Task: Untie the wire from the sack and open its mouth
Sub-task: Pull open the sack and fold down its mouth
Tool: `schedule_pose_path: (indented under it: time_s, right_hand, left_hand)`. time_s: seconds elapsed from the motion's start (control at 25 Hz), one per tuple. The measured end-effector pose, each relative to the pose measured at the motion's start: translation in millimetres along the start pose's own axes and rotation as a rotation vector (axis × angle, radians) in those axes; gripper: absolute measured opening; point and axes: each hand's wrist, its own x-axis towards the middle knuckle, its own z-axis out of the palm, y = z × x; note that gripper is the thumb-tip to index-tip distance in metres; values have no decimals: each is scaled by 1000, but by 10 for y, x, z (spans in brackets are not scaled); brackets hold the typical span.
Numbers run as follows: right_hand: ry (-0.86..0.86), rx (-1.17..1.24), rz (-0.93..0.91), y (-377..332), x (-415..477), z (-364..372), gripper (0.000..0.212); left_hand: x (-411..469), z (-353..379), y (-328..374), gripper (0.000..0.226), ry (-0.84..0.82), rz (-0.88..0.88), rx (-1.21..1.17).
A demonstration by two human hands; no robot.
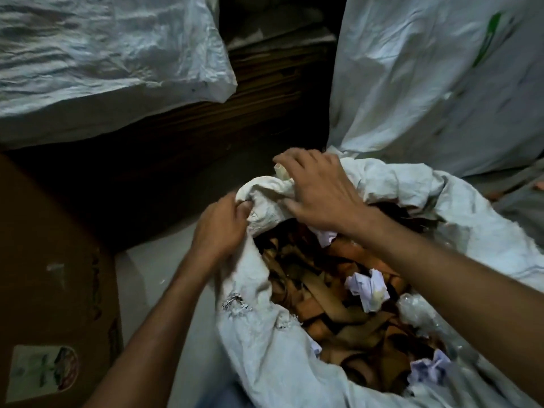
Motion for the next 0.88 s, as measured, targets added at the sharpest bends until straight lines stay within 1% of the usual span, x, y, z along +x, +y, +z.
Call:
schedule_pose_path:
  time_s: [0.04,0.08,0.12,0.16,0.2,0.24,0.28,0.32,0.36,0.4,0.44,0.48,0.52,0.56,0.6,0.64,0.68,0.72,0.76,0.8,0.84,0.88]
  right_hand:
    - [39,-67,-54,44,-183,84,81]
    - [38,-122,-96,119,-296,183,84]
    - [44,-161,-136,229,-315,263,81]
    - [78,-184,-176,340,-254,290,73]
    - [85,-198,-190,429,-129,264,64]
    - [30,-194,-177,507,51,219,55]
    - [-71,-147,-145,548,241,142,45]
    - [-213,-64,-113,596,436,75,37]
    - [-337,21,-93,630,609,4,38]
    - [-428,89,-95,672,745,-33,45]
    - [-487,129,-93,701,829,-52,49]
    - [-502,156,-77,720,890,-51,48]
    - [-466,159,-44,726,907,-51,46]
    - [-380,117,-3,745,869,-21,51]
    - [-255,25,52,747,725,3,59]
    - [-110,-75,105,735,514,31,66]
    - [17,-149,153,717,274,60,72]
    - [87,-208,180,744,46,117,76]
    - [100,-262,185,801,-142,161,79]
    - [79,-311,174,903,-251,194,78]
    - [44,-330,151,1020,-286,189,74]
    - [7,-304,129,1139,-249,162,68]
  left_hand:
    - [42,-15,-66,31,-58,-52,-268]
    - [55,-21,-93,32,-131,-114,-557]
    - [53,-32,-96,30,-223,-193,-756]
    - [32,-53,-96,28,-303,-266,-861]
    - [12,-83,-83,28,-361,-314,-880]
    - [17,-104,-66,32,-370,-312,-833]
    - [23,-136,-10,40,-337,-253,-693]
    - [79,-144,53,54,-290,-142,-433]
    - [144,-154,165,74,-218,-25,-78]
    - [227,-119,307,93,-121,116,239]
    - [308,-45,466,99,-48,250,455]
    - [388,45,607,91,-22,332,562]
    - [477,123,701,73,-28,364,611]
    - [574,203,720,52,-30,383,614]
    - [639,281,701,35,-14,386,606]
    - [676,355,615,26,6,376,599]
    - [704,382,531,25,9,359,572]
    - [744,377,497,31,-5,336,523]
    - [799,362,492,38,-58,296,440]
    - [859,342,481,42,-156,246,319]
    - [900,309,484,44,-262,185,189]
    - [922,291,498,45,-322,145,121]
